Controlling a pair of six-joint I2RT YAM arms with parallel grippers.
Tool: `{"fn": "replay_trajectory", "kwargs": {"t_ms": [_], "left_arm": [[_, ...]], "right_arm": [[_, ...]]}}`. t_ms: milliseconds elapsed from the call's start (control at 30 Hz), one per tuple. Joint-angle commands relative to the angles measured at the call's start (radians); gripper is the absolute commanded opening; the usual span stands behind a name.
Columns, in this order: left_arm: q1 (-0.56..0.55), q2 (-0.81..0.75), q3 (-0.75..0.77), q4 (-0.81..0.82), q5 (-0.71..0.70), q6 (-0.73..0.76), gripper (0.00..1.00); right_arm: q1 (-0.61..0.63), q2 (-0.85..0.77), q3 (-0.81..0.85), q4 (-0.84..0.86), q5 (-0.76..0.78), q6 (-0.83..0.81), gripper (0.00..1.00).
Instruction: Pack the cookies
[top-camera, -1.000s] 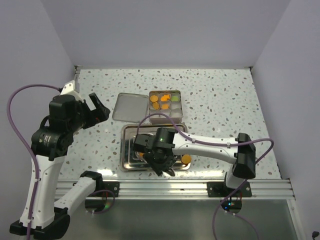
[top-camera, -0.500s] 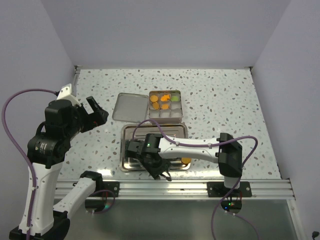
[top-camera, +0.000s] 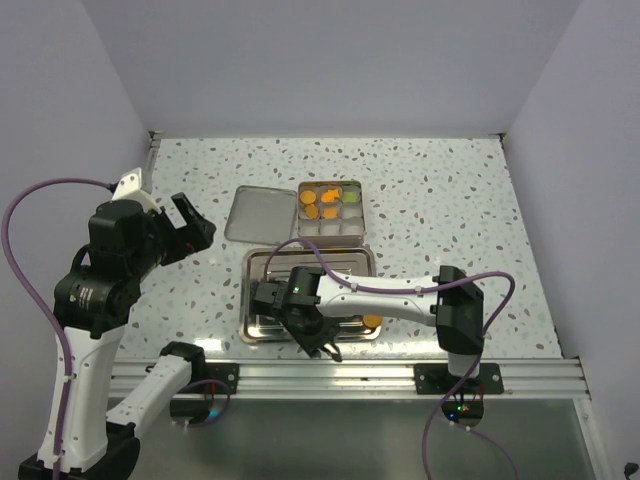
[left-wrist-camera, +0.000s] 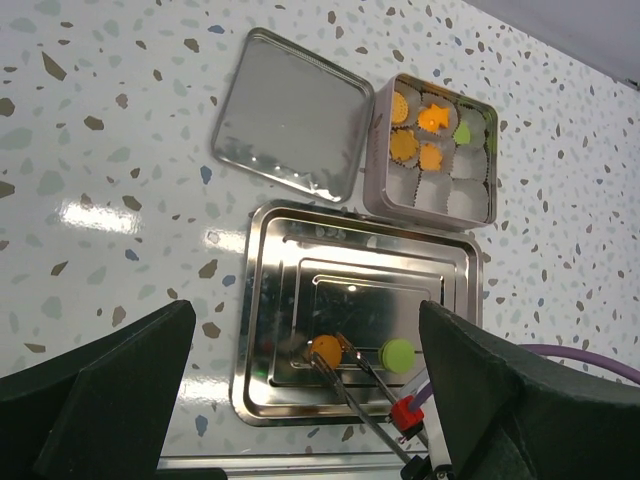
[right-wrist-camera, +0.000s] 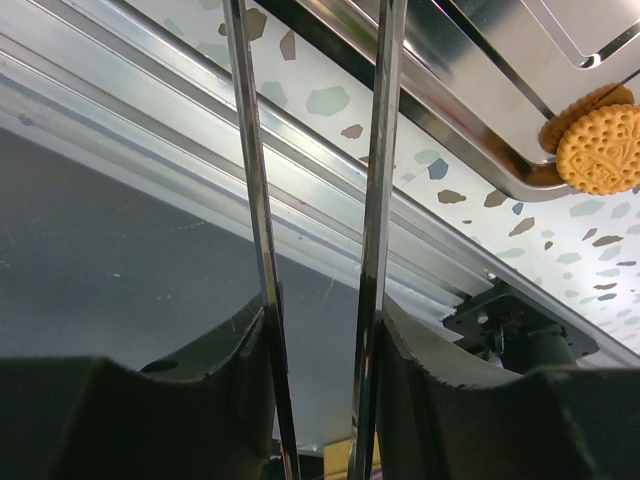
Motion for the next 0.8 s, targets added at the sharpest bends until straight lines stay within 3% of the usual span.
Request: {"fn": "replay_trajectory", "kwargs": {"t_ms": [0,267,500,767], "left_arm": [[-0.004,-0.001,0.023,-0.005,-0.019,0.009,1.00],[-0.004,0.008,0.025,0.009,-0.019,0.009,1.00],[-0.004,0.017,0.029,0.014,-0.018,0.008,1.00],[-0.004,0.019,0.032,0.011,-0.024,0.005,1.00]], "right_arm": [[0.007,-0.016,-0.003,-0.013,0.009,0.007,0.38],[0.001,0.002,0.071,-0.076,0.063,0.001,0.37],[-0.065,0.051,0.314,-0.178,0.112,-0.061,0.37],[-0.306,0.044,0.497,-0.243,0.146,-0.154,0.38]]}}
